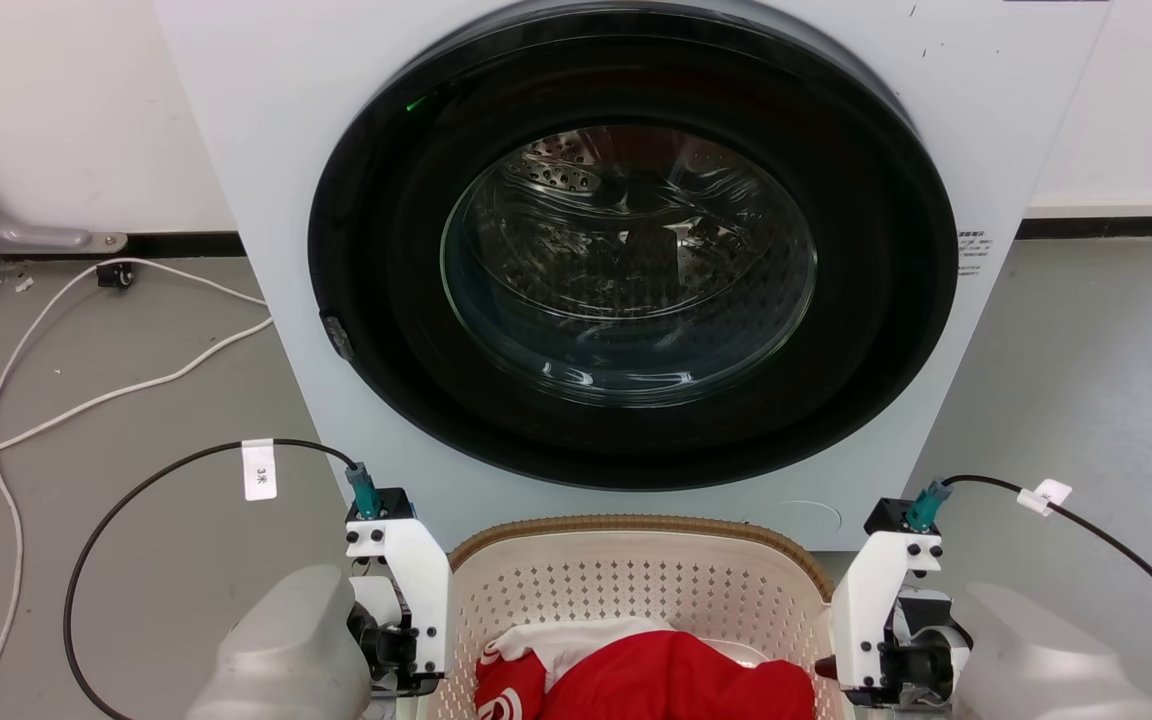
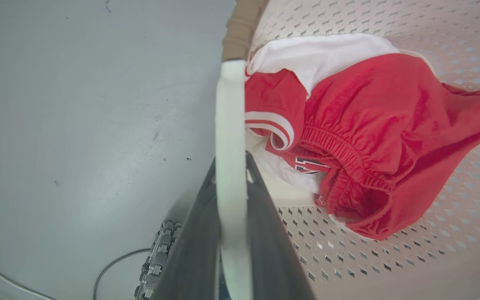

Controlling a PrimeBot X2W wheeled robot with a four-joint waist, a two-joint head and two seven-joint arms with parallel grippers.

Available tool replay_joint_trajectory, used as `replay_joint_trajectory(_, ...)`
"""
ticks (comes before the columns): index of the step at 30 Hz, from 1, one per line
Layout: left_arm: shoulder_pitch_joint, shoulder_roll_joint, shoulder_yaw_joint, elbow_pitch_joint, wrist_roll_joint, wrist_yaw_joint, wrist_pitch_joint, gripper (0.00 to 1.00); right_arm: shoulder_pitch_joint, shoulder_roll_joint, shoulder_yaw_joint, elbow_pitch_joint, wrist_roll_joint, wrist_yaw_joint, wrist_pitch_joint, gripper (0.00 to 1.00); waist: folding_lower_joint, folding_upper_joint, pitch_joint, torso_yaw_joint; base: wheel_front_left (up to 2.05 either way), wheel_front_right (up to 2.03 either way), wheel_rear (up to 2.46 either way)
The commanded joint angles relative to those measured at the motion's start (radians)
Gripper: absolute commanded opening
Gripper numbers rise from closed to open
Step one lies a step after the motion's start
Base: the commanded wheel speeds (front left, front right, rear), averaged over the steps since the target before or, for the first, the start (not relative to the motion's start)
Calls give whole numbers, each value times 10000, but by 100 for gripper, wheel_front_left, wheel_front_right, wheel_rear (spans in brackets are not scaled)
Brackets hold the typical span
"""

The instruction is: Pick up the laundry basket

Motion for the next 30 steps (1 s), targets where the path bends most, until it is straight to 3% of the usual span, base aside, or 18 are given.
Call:
replay_joint_trajectory(1,92,-317,-15,-121,-137,-79,23,0,58,406,-14,-198,94,167,-26,0,0,0,2,4,0,0,0)
replay_joint_trajectory(30,167,-234,-158,-120,-270,-108,-89,0,123,429,51,-97,151,167,37,0,0,0,-58,13,0,0,0)
